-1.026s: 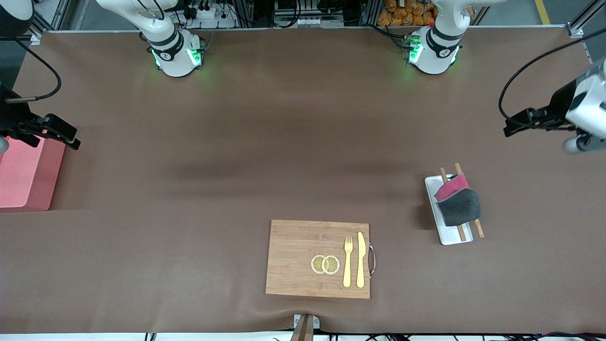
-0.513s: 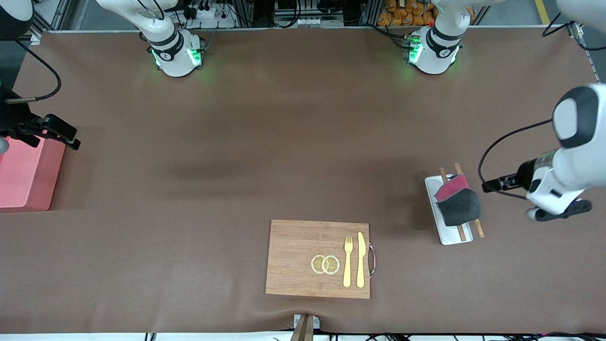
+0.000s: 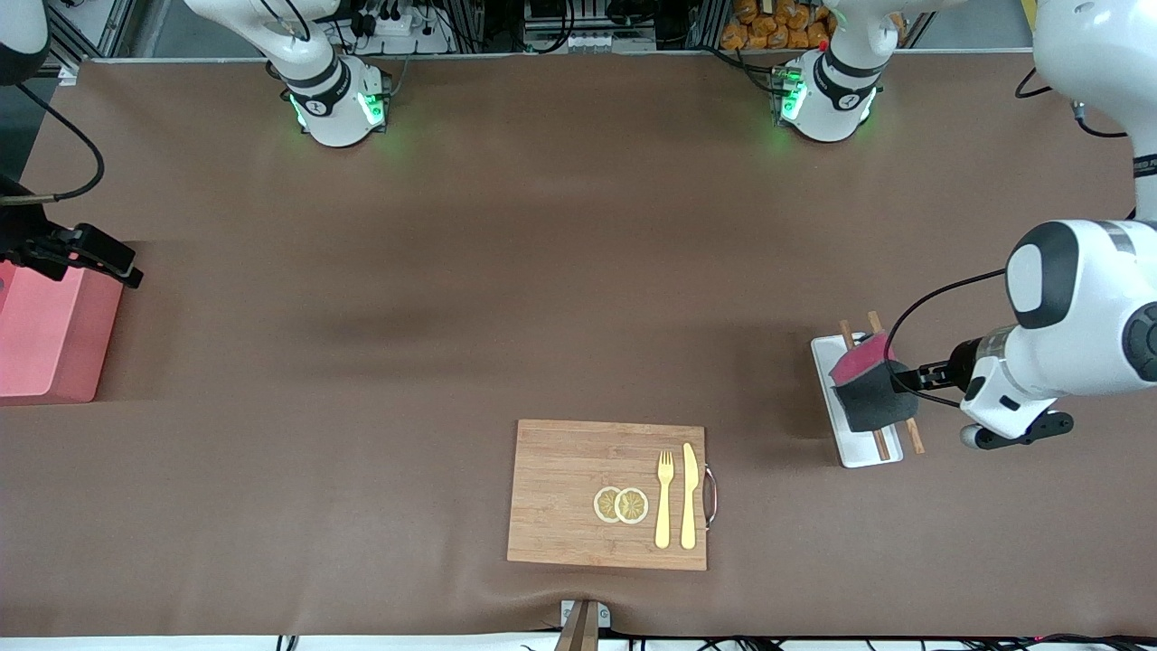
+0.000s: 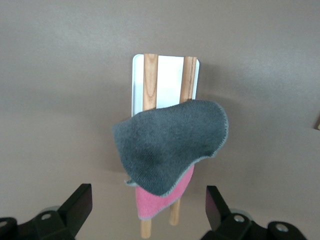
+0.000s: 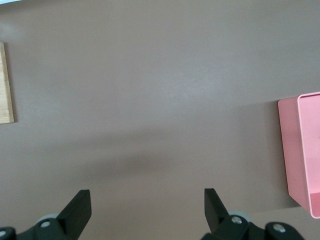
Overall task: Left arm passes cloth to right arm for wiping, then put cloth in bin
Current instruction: 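Reach the left gripper down to the grey cloth on the chopsticks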
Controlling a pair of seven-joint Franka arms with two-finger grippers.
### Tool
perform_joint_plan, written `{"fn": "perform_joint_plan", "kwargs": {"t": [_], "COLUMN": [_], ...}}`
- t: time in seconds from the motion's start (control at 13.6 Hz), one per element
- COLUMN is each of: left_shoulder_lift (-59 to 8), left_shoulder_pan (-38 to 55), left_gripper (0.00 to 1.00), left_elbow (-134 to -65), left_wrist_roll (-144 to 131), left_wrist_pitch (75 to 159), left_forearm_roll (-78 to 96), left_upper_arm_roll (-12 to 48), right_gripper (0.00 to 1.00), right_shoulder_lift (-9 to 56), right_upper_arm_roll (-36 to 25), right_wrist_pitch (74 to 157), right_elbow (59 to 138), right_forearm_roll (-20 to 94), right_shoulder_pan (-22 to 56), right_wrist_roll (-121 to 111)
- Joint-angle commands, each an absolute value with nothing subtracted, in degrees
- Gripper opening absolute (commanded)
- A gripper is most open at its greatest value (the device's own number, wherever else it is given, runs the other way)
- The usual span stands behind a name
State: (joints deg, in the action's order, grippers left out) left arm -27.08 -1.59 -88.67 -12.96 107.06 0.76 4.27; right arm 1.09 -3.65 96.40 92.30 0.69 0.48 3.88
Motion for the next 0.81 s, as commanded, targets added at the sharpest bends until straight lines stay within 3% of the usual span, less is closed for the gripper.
{"fn": "perform_joint_plan", "kwargs": {"t": [0.0,0.07,0.22,0.59,0.73], "left_shoulder_lift": [-26.72,-26.72,-26.81,-27.95,-28.12], "left_shoulder_pan": [-1.23,-1.23,-1.23,-1.23,-1.23], "left_gripper": [1.00,0.97,0.72,0.39,0.38], "left_elbow": [-92.71,-93.68,-93.96,-93.96,-93.96], "left_wrist_roll": [-13.45,-13.45,-13.53,-13.45,-13.54], "left_wrist_pitch": [111.61,112.58,112.68,112.85,112.85], "left_forearm_roll": [-0.44,-0.44,-0.44,-0.44,-0.44], "left_upper_arm_roll": [4.40,4.39,4.48,4.48,4.48], "right_gripper": [1.00,1.00,1.00,1.00,1.00], "right_shoulder_lift": [1.23,1.23,1.23,1.23,1.23], "right_upper_arm_roll": [-2.99,-2.99,-2.99,-2.99,-3.08], "right_wrist_pitch": [95.89,95.98,95.98,96.42,96.15], "right_elbow": [91.93,91.85,91.85,91.58,91.67], "right_forearm_roll": [0.18,0.18,0.18,0.18,0.18], "right_shoulder_pan": [-0.18,-0.18,-0.09,-0.17,-0.18], "right_wrist_roll": [4.31,4.31,4.31,4.31,4.31]}}
